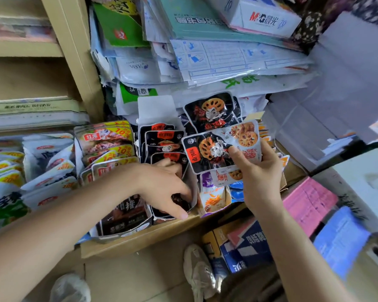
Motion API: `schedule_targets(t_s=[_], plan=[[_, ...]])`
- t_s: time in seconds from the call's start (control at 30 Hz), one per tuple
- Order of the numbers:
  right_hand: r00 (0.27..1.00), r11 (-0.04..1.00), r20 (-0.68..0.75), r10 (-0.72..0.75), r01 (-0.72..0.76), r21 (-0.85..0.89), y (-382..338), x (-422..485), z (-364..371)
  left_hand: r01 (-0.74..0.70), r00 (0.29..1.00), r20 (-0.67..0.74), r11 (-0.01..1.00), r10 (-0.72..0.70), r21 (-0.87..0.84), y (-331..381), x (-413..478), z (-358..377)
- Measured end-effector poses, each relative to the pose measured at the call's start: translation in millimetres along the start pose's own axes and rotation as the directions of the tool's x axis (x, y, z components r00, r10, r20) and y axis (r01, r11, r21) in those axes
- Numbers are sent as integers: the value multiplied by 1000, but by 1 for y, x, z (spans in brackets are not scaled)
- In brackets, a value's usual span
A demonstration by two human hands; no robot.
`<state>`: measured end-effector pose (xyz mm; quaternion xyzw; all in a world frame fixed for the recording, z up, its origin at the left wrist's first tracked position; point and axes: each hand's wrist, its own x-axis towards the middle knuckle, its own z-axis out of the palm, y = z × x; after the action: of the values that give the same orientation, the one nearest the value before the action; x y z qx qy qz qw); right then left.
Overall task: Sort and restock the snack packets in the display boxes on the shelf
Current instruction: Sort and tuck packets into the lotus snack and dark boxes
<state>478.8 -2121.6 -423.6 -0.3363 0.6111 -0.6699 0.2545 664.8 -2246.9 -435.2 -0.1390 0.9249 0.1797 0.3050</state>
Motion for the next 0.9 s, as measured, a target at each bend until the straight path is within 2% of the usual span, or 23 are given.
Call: schedule_targets(t_s=[0.17, 0.23, 0.37, 0.53, 0.6, 0.7, 0.77, 0.9], plan=[[998, 997, -36, -59, 57, -54, 0, -2, 0, -73, 994, -75, 997, 74, 26, 2, -1, -2], [997, 997, -37, -62, 61, -41, 2, -1, 0, -67, 981, -182, 998, 66, 1, 2, -4, -1], [999, 1000, -40, -31, 31, -3, 4, 0, -1, -82, 903, -427, 995, 46, -64, 2, -15, 4], [999, 1000, -43, -18, 18, 1, 0, -1, -1, -102, 844, -535, 972, -28, -212, -1, -34, 1], [998, 1000, -50, -22, 22, -1, 0, -1, 0, -80, 798, -597, 968, -81, -238, -6, -40, 2], [998, 1000, -63, -27, 27, 0, 0, -1, 1, -89, 647, -750, 963, -138, -253, -13, -42, 8], [997, 1000, -65, -28, 28, -1, 1, 0, 1, -103, 515, -848, 974, -122, -202, -15, -41, 13], [998, 1000, -68, -18, 18, 0, 3, 2, 1, -35, 237, -970, 998, -47, -57, -17, -40, 14]])
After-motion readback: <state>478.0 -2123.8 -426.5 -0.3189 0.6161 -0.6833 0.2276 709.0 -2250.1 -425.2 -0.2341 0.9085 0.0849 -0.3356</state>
